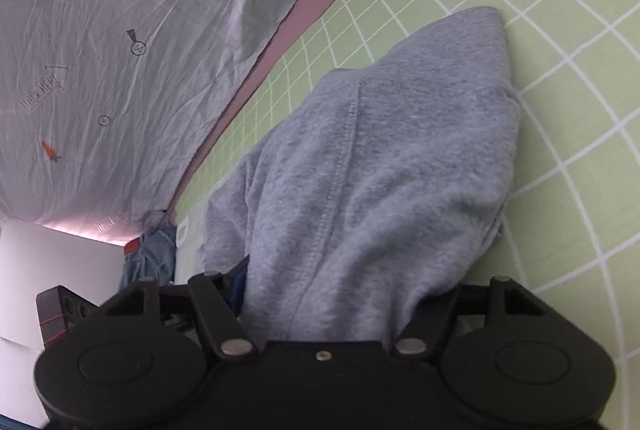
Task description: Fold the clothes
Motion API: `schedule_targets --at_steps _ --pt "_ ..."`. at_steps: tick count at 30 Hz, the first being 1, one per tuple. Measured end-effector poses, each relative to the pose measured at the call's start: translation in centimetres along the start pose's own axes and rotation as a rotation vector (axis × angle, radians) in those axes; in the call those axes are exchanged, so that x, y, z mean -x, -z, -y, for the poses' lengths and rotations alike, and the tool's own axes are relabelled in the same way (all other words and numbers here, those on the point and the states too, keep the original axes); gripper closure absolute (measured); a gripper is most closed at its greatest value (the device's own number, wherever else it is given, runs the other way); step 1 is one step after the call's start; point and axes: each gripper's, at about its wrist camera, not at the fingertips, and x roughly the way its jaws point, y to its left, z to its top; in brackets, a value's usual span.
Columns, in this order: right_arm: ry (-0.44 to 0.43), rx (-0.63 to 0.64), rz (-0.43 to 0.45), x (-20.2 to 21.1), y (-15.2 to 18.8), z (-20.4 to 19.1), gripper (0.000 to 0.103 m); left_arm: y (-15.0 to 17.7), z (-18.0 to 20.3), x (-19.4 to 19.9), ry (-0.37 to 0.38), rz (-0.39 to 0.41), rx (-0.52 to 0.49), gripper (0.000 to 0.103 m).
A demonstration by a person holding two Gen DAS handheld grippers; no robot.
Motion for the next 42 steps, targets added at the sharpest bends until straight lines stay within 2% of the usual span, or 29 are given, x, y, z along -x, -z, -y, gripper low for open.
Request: schedule_targets --at_steps 3,5,10,17,25,30,36,42 --pt "0.057 0.124 0.036 0.9 1.1 -2.1 0.046 1.2 1.6 1.8 -0.007 0.031 -0.046 0.065" --pt "0.07 0.17 0.04 2.1 1.7 -2.8 0.048 2.1 2.4 3.0 0.002 0.045 -0.056 0.065" --pt "0.038 0.161 0.079 6.6 3.8 -2.2 0.049 4.5 4.9 6.1 0.03 0.08 -0.088 0.065" --pt "0.022 0.137 0.143 13.0 7.4 -0.8 0.048 9.8 10.2 9.2 0.027 0.114 -0.182 0.065" --pt "0.038 0.113 0.179 20.6 10.5 2.5 0.048 16.4 15.2 9.9 0.07 0.129 -0.204 0.065" --pt "0.06 0.12 0.203 24.7 12.0 4.0 0.049 19.1 17.8 10.1 0.102 0.113 -0.256 0.065" --pt "0.072 0.077 0.271 27.8 13.7 5.3 0.049 20.1 19.8 10.2 0.151 0.105 -0.323 0.065" --pt "0.116 0.03 0.336 30.8 14.2 6.3 0.049 20.7 23.0 9.4 0.195 0.066 -0.393 0.065"
